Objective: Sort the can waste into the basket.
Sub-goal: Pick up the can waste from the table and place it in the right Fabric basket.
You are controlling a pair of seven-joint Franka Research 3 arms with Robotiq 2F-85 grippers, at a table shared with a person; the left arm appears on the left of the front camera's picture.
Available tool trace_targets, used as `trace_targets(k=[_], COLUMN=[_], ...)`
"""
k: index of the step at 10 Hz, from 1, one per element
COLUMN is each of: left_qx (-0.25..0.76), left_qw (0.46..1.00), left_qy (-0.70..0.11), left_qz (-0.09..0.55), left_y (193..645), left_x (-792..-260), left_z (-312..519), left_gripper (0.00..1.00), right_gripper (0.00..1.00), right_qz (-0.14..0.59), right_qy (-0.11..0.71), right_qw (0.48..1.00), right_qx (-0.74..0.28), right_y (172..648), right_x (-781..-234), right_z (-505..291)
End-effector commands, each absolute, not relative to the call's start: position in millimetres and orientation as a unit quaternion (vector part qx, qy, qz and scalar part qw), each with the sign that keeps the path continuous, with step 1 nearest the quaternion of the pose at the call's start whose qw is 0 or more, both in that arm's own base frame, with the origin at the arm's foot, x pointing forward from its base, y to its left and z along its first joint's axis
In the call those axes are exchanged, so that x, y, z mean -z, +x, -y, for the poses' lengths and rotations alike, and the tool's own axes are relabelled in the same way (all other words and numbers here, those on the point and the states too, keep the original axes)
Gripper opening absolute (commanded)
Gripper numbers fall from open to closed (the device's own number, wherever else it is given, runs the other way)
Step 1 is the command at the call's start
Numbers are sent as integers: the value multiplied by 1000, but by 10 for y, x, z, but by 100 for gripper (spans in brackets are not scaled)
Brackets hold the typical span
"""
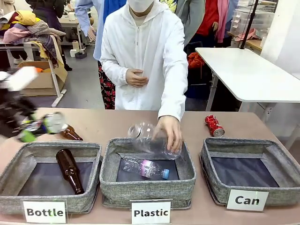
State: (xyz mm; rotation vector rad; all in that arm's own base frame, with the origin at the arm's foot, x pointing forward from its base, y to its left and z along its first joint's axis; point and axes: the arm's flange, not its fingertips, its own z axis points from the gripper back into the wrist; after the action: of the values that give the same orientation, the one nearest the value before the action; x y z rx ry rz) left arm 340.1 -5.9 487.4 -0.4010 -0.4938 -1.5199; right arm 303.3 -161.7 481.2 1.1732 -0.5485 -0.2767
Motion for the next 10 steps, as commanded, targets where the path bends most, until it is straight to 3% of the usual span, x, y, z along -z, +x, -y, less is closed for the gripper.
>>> trace_targets(k=[1,7,9,10], left_qx=[662,652,638,647], left_qw=[669,682,680,678], left_qy=[-186,-189,-228,-248], left_qz=[282,272,279,246], left_y=[2820,2958,3332,3568], left_x=[-4690,-4615,-4783,-4836], left_z=[-467,6,389,852], left_gripper=[50,50,50,50], right_gripper=[100,100,100,100], right_qz=[263,263,263,255], right_qy=[552,552,552,545], right_qw=[782,782,782,789], right_qx=[125,125,125,128], right_y=[3040,3040,3040,3033], right_x=[-4818,-4818,-4818,-4813], right_z=[1614,1614,1614,1616])
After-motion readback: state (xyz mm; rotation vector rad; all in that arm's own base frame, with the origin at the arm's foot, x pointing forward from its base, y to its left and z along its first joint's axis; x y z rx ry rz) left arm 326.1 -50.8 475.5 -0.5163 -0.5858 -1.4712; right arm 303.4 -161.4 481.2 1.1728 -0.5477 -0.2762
